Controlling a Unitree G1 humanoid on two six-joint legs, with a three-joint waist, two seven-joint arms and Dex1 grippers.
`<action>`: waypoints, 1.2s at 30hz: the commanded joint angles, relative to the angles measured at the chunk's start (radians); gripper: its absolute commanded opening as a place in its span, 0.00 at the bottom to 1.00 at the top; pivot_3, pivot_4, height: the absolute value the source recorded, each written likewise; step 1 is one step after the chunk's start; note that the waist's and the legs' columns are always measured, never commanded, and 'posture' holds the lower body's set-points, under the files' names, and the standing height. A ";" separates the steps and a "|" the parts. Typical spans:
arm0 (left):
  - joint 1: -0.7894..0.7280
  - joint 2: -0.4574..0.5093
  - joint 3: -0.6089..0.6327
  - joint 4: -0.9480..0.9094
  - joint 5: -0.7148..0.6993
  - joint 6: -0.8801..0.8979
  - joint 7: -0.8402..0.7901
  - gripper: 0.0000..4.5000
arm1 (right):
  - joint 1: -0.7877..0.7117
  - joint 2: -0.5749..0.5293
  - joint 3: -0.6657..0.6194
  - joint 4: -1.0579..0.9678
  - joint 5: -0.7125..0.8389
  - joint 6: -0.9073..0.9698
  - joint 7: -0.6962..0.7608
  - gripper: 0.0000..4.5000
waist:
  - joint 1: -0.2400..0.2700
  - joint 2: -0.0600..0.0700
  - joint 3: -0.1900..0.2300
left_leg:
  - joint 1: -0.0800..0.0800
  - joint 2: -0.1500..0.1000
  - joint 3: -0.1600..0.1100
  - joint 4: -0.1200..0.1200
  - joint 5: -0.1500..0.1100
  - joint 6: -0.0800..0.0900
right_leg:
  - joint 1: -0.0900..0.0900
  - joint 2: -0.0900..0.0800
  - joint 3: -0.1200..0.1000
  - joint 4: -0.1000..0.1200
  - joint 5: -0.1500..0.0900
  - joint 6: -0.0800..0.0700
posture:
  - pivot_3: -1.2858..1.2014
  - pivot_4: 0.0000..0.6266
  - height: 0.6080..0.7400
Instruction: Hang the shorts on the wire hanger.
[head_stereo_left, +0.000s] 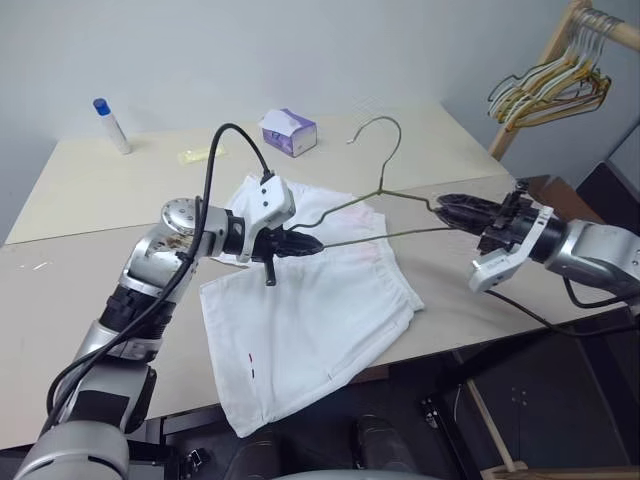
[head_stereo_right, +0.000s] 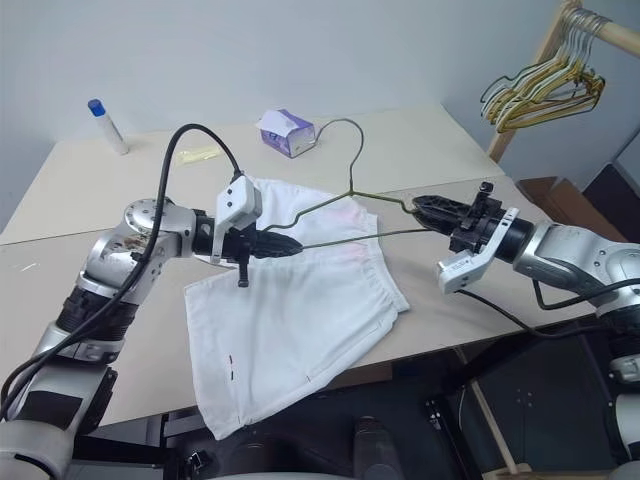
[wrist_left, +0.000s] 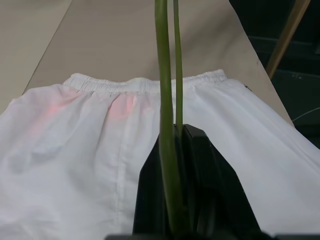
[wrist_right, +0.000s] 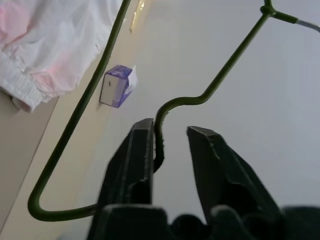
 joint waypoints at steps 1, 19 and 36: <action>-0.005 0.042 -0.010 -0.004 0.105 -0.088 0.041 0.00 | 0.018 -0.057 -0.012 -0.030 0.157 -0.046 0.122 0.62 | 0.000 0.000 0.000 | 0.000 0.000 0.000 0.000 0.000 0.000 | 0.000 0.000 0.000 0.000 0.000 0.000 | 0.51 0.02 1.00; 0.075 0.038 0.055 -0.039 0.107 -0.368 -0.009 0.00 | -0.040 0.030 0.072 -0.331 1.030 1.140 1.091 1.00 | 0.033 0.002 -0.004 | 0.000 0.002 0.001 0.008 -0.008 0.014 | 0.002 0.000 0.000 0.000 0.006 0.002 | 0.53 0.02 1.00; 0.080 0.041 0.048 -0.051 0.114 -0.405 -0.067 0.00 | -0.096 0.153 0.049 -0.326 0.899 1.174 1.227 0.01 | 0.068 0.003 -0.004 | -0.005 0.001 0.003 0.012 -0.004 0.007 | -0.001 0.000 -0.002 0.000 0.006 0.002 | 0.53 0.01 1.00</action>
